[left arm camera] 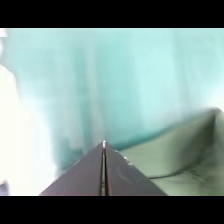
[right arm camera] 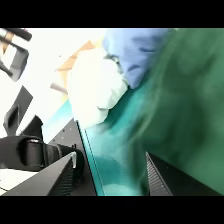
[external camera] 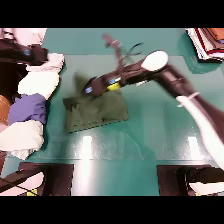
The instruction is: Fold the shirts.
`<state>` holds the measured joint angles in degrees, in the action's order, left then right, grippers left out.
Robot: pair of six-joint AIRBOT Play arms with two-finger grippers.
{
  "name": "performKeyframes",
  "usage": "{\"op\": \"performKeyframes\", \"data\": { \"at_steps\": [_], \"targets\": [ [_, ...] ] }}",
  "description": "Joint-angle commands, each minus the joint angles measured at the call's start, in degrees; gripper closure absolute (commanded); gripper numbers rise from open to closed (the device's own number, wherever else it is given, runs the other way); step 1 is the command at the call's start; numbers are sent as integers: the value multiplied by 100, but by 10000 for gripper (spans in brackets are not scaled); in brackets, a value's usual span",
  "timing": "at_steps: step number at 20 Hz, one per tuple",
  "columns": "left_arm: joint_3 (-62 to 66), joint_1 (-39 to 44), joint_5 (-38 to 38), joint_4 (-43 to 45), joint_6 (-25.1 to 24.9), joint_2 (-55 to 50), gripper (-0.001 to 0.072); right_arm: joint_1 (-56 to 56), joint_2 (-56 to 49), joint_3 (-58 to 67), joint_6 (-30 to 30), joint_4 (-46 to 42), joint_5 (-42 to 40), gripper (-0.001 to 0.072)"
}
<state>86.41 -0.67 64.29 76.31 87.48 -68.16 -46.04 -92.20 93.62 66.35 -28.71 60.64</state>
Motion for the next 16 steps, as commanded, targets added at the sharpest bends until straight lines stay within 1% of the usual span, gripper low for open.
{"op": "performKeyframes", "data": {
  "at_steps": [1, 3, 5, 7, 10, 11, 12, 14, 15, 16],
  "targets": [
    [0, -586, 354, 170, -55, 507, 683, -570, -872, 581, -315, 166, 42, 230],
    [0, -603, 560, 173, -103, 511, 684, -334, -1012, 785, 66, -197, 667, 231],
    [-4, -603, 693, 157, -103, 511, 683, 66, -876, 577, 262, -756, 1113, 231],
    [-17, -603, 710, 146, -103, 514, 684, 614, -503, -96, 404, -1182, 1185, 231],
    [-17, -603, 695, 50, -94, 511, 683, 1615, 168, -1438, 846, -1969, 979, 231],
    [-17, -603, 662, -81, -96, 505, 684, 1943, 302, -1829, 866, -2087, 879, 190],
    [-22, -603, 634, -240, -98, 492, 684, 2260, 374, -2188, 866, -2035, 772, 31],
    [-57, -584, 555, -376, -98, 487, 684, 2662, 271, -2559, 861, -1818, 695, 22],
    [-83, -586, 505, -404, -98, 487, 684, 2730, 144, -2632, 850, -1646, 673, 28],
    [-114, -586, 455, -476, -98, 487, 684, 2730, -57, -2621, 737, -1419, 693, 53]
  ]
}}
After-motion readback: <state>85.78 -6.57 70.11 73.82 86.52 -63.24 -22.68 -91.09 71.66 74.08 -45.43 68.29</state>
